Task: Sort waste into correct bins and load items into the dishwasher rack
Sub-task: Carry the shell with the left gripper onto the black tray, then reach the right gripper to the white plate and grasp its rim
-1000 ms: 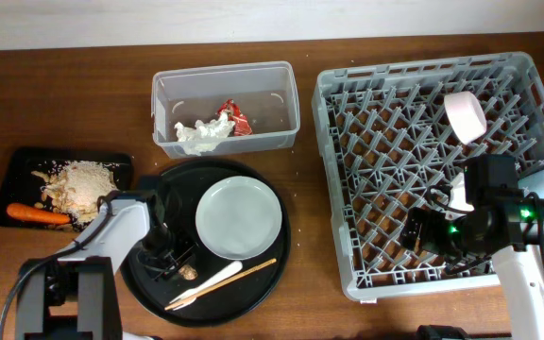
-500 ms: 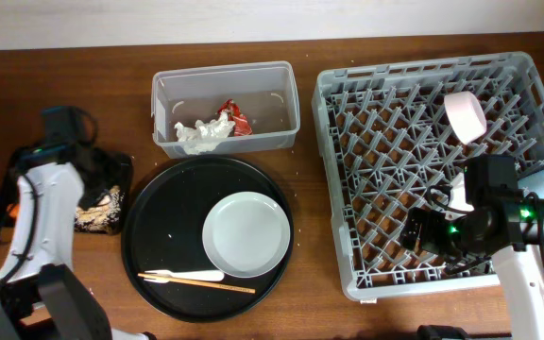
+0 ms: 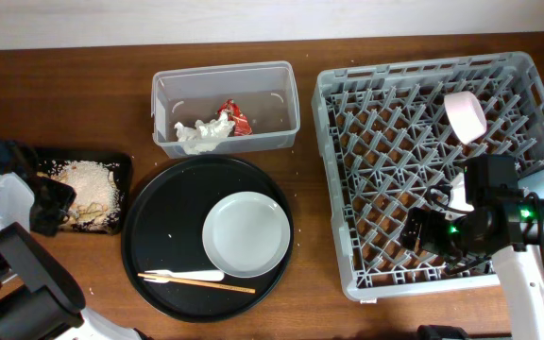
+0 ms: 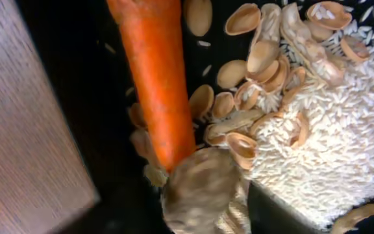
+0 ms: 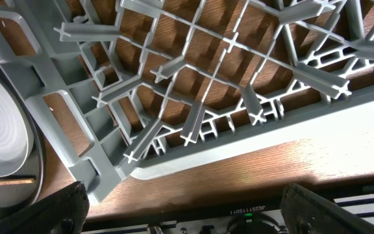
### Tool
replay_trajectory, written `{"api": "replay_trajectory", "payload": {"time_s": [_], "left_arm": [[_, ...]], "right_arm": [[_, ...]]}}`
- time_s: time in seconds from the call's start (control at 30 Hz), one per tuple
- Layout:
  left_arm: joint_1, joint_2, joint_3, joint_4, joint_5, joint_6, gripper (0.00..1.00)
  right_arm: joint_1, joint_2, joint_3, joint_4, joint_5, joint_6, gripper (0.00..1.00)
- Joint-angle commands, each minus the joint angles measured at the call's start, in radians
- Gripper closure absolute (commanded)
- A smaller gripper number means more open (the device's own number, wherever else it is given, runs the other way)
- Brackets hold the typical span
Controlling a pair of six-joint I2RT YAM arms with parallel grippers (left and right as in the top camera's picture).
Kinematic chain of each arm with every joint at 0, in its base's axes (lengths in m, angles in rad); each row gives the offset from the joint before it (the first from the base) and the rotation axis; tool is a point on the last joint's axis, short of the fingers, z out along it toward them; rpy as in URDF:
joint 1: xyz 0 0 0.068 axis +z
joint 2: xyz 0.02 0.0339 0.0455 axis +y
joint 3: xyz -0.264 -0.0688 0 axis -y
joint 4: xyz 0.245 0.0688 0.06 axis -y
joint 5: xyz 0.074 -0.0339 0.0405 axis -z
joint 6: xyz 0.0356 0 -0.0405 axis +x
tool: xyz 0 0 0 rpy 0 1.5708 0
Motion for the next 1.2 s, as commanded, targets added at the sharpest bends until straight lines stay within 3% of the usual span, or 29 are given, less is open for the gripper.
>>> {"api": "replay_trajectory", "payload": {"time_s": [0.0, 0.17, 0.27, 0.4, 0.5, 0.63, 0.83, 1.17], "left_arm": [[0.005, 0.000, 0.016, -0.027, 0.036, 0.005, 0.29], [0.003, -0.171, 0.090, -0.170, 0.132, 0.007, 0.27], [-0.011, -0.280, 0.089, -0.349, 0.157, 0.019, 0.24], [-0.140, -0.288, 0.064, -0.520, 0.132, 0.169, 0.23], [-0.282, -0.288, 0.014, -0.580, 0.037, 0.195, 0.23], [-0.362, -0.288, -0.048, -0.550, 0.034, 0.195, 0.23], [-0.362, -0.288, -0.082, -0.531, 0.011, 0.195, 0.23], [-0.362, -0.288, -0.082, -0.520, 0.011, 0.195, 0.23]], "right_arm": [[0.006, -0.008, 0.000, 0.000, -0.009, -0.010, 0.01], [0.006, -0.008, 0.000, 0.008, -0.025, -0.024, 0.02], [0.046, -0.008, 0.000, 0.042, -0.150, -0.115, 0.02], [0.371, -0.005, 0.001, 0.193, -0.159, -0.045, 0.02], [0.640, 0.066, 0.015, 0.298, -0.082, 0.034, 0.02], [0.799, 0.300, 0.161, 0.307, -0.040, 0.047, 0.02], [0.818, 0.628, 0.250, 0.402, -0.058, 0.126, 0.01], [0.837, 0.805, 0.249, 0.491, -0.084, 0.157, 0.01]]}}
